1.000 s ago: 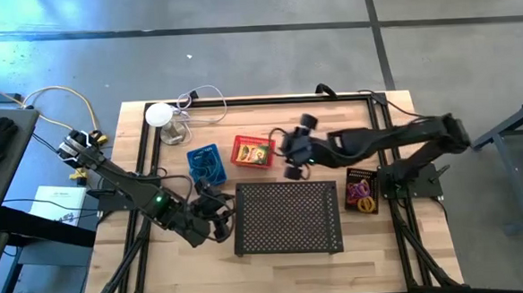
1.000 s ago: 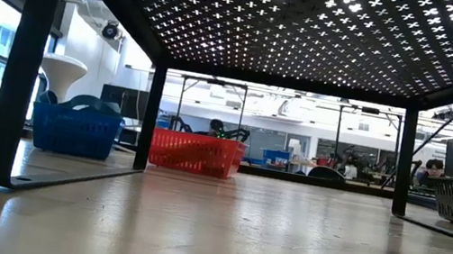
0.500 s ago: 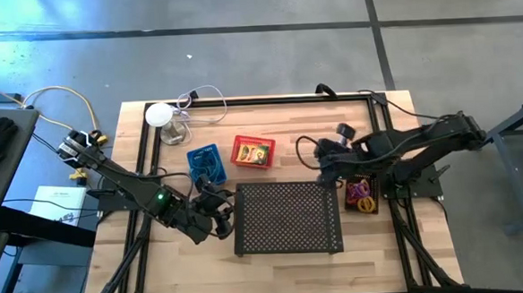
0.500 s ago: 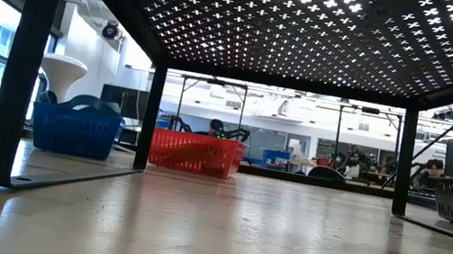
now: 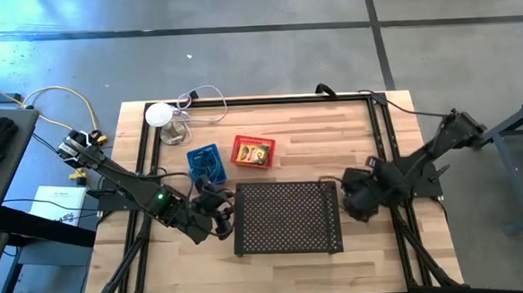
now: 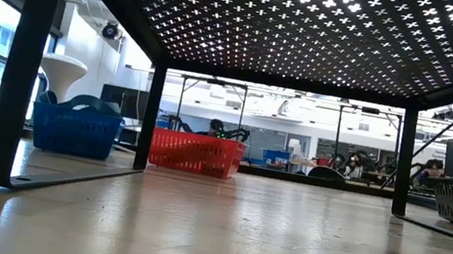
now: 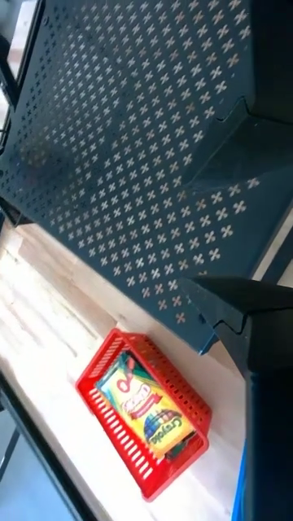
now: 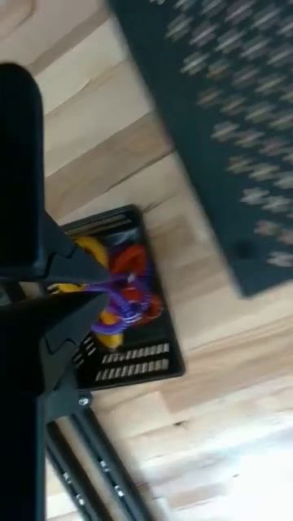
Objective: Pick & Place Office Desk Supplies
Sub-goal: Put the black bin with the spring keychains on the shelf
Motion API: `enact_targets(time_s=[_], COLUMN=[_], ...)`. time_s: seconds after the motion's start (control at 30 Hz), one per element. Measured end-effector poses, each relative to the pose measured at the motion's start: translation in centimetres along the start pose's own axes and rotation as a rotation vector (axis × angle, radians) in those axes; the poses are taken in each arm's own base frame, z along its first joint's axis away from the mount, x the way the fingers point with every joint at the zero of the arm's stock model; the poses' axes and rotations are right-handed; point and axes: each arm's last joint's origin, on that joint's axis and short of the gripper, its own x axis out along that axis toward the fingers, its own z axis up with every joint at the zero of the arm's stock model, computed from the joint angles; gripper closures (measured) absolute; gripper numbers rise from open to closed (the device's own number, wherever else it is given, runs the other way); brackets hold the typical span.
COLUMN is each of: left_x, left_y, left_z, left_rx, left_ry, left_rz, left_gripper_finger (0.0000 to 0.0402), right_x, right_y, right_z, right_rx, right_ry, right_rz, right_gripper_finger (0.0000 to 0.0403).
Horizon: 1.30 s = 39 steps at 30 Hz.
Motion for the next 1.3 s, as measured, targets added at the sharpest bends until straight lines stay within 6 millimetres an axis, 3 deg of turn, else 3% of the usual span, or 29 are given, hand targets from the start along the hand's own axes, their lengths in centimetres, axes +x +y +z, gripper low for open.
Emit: enact_targets(time_s=[0.37, 0.63, 0.8, 1.03, 1.3], left_x=[0.0, 0.0, 0.0, -0.1, -0.2], left_y=[-0.2, -0.2, -0.2, -0.3, -0.5], left_z=[-0.1, -0.2, -0.2, -0.3, -0.4], left_rx=[-0.062, -0.113, -0.158, -0.215, -0.185], left_ry=[0.044, 0.057, 0.059, 0.103, 0.105], left_rz=[-0.047, -0.055, -0.055, -0.088, -0.097], left_gripper_finger=[0.023, 0.023, 0.023, 0.023, 0.023], right_x=[2.7, 4.8, 6.4, 7.7, 9.6], right_y=[2.7, 3.2, 2.9, 2.6, 2.5], right_z=[-3.9, -5.4, -5.9, -7.1, -7.8], right_rx=[-0.013, 0.01, 0.153, 0.047, -0.063], right_ry=[0.031, 0.054, 0.085, 0.141, 0.12], right_rz=[0.063, 0.065, 0.029, -0.008, 0.002], right_gripper_finger=[0.0389, 0.0385, 0.0326, 0.0227, 0.0214])
